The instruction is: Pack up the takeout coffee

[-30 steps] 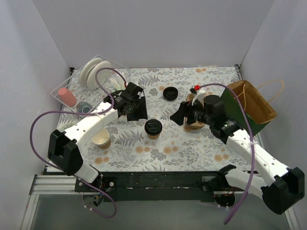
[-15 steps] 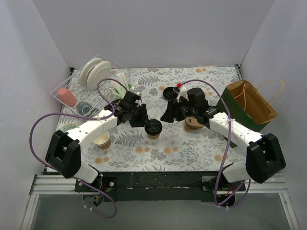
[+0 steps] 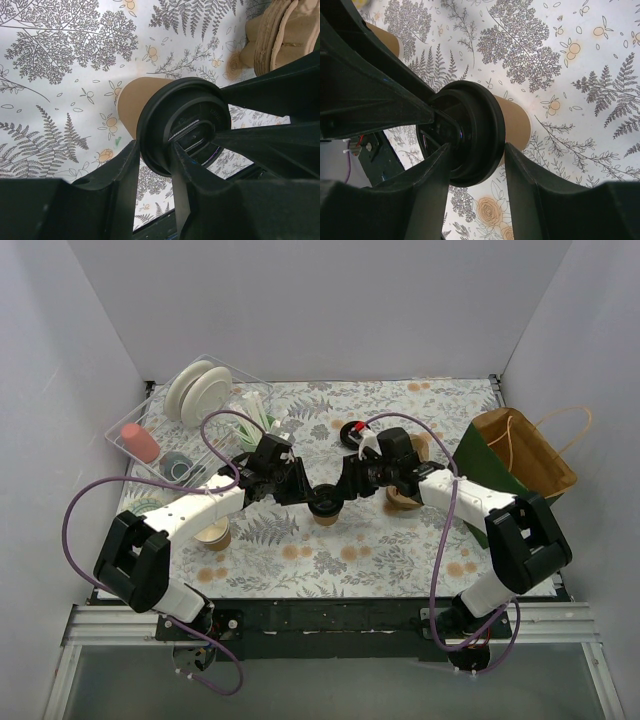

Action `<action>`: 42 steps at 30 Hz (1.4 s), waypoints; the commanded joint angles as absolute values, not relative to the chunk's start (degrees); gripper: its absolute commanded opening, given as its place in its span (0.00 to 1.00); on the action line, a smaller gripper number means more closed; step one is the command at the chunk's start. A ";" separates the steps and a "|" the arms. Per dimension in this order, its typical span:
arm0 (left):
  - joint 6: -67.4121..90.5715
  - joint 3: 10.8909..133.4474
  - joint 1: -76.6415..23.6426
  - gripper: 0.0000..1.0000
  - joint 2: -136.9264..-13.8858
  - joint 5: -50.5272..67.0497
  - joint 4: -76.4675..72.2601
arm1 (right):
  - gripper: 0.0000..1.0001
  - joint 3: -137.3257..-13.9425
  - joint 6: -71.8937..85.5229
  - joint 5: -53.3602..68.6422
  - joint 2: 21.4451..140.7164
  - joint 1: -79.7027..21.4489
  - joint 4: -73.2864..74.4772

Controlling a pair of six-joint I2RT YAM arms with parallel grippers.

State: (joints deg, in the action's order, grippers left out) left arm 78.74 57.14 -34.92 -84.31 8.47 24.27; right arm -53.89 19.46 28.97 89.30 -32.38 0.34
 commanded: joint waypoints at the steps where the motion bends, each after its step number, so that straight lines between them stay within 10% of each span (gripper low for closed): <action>1: 77.78 53.53 -34.72 0.23 -87.45 4.13 28.91 | 0.52 -50.63 18.19 27.43 88.59 -32.69 -3.51; 29: 79.81 50.98 -34.72 0.24 -86.13 3.60 29.97 | 0.41 -26.20 22.59 21.80 94.66 -31.99 -23.29; 42: 79.63 51.33 -34.72 0.25 -85.96 4.66 29.18 | 0.49 -36.81 20.83 19.60 86.58 -32.08 -8.80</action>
State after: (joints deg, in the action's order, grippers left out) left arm 81.41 54.70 -34.87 -83.11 7.66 21.37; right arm -34.98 28.40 27.33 87.22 -31.57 -34.33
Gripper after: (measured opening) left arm 0.275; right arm 0.477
